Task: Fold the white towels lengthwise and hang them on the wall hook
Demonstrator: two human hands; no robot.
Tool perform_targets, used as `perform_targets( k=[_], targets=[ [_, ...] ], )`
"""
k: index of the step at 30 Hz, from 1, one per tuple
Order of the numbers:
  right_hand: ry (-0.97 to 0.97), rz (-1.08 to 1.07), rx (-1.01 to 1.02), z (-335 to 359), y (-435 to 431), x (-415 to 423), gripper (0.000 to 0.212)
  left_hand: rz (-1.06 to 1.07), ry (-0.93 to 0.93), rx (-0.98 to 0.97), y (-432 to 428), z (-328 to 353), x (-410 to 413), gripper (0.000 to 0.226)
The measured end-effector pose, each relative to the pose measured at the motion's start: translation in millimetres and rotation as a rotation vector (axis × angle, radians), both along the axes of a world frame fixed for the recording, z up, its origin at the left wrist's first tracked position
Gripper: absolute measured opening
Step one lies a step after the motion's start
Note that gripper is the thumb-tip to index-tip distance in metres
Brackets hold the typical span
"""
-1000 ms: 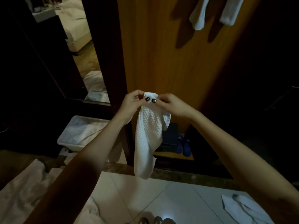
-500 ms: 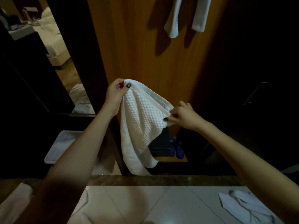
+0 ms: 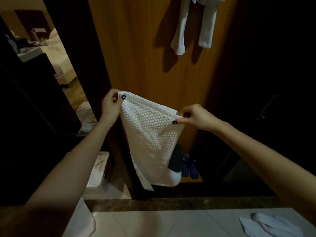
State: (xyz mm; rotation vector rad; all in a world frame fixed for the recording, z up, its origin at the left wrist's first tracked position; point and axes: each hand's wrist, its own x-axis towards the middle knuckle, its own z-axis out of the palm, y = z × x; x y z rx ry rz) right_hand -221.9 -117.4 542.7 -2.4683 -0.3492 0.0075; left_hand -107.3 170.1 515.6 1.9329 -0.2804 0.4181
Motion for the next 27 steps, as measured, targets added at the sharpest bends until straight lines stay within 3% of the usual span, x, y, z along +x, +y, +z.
perform_targets(
  k=[3,5,6,10,11,14,16,20,27],
  targets=[
    [-0.017,0.018,-0.41,24.7,-8.7,23.4,0.029,-0.046,0.06,0.133,-4.3,0.0,3.7,0.008],
    [-0.05,-0.065,-0.602,40.1,-15.6,43.1,0.02,-0.06,0.025,0.238,-15.8,5.9,2.3,0.003],
    [-0.131,-0.128,-0.598,45.0,-19.3,49.2,0.017,-0.028,-0.044,0.24,-23.7,9.7,0.7,0.005],
    [-0.75,-0.342,-0.297,39.8,-37.9,43.3,0.014,0.158,-0.336,0.045,-50.7,28.4,-3.2,0.014],
    [-0.735,-0.344,-0.283,35.6,-43.3,40.9,0.015,0.122,-0.327,0.068,-54.8,29.4,-1.9,0.013],
    [-0.429,-0.386,-0.29,29.1,-58.3,41.2,0.017,-0.022,-0.137,0.17,-66.3,21.8,4.9,0.009],
    [-0.446,-0.422,-0.271,28.5,-69.4,39.3,0.018,-0.057,-0.046,0.11,-74.7,17.3,9.4,0.007],
    [-0.477,-0.445,-0.353,34.5,-87.6,27.5,0.017,-0.097,-0.037,0.004,-89.6,15.9,8.8,0.008],
    [-0.44,-0.482,-0.073,38.6,-106.5,15.3,0.028,-0.154,-0.121,-0.152,-109.1,30.7,4.0,0.017]
  ],
)
